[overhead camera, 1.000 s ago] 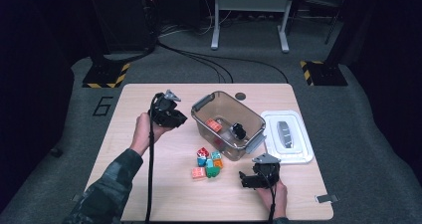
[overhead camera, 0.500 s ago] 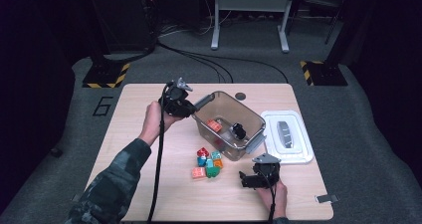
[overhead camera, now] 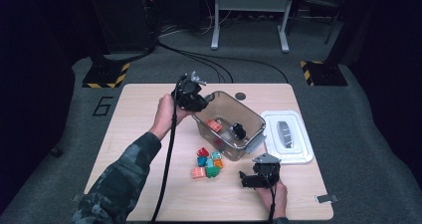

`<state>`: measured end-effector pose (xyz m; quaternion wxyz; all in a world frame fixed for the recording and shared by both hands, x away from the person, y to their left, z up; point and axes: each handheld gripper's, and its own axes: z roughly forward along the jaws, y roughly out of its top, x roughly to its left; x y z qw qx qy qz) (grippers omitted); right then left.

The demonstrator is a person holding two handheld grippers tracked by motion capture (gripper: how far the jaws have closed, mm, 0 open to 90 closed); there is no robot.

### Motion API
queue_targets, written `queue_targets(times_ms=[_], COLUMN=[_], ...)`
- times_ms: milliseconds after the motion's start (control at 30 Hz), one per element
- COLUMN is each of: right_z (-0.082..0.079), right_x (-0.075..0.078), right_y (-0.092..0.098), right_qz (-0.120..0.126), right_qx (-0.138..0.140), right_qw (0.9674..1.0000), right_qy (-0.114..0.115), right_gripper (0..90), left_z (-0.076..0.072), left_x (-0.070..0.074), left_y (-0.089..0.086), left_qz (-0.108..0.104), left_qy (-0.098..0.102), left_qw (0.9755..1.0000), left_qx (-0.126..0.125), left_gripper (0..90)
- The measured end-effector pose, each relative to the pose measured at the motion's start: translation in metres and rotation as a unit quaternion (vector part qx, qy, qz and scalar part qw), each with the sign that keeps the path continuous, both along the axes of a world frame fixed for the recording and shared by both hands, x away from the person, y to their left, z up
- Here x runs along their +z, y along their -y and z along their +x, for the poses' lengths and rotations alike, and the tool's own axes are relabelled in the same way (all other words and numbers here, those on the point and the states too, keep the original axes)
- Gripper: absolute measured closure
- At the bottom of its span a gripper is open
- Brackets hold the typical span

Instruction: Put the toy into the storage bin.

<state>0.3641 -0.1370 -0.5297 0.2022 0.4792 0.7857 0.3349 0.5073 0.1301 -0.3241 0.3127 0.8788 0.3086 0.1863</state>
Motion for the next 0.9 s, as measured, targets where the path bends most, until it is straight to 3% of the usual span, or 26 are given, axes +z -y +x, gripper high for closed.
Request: queue_targets(times_ms=[333, 500, 900], right_z=[0.000, 0.000, 0.000], right_x=[0.000, 0.000, 0.000], right_y=[0.000, 0.000, 0.000], right_qz=[0.001, 0.003, 0.004], right_qx=[0.000, -0.002, -0.002], right_qw=[1.0000, 1.0000, 1.0000], right_qy=[0.000, 0.000, -0.001], right_gripper=[2.4, 2.4, 2.5], left_z=[0.007, 0.011, 0.015], left_x=[-0.006, -0.015, -0.043], left_y=[0.021, 0.027, 0.030], left_qz=[0.002, -0.003, 0.010], left_qy=[-0.008, -0.025, -0.061], left_qw=[1.0000, 0.9997, 0.9981], left_qx=[-0.005, -0.004, 0.005], left_gripper=[59.0, 59.0, 58.9])
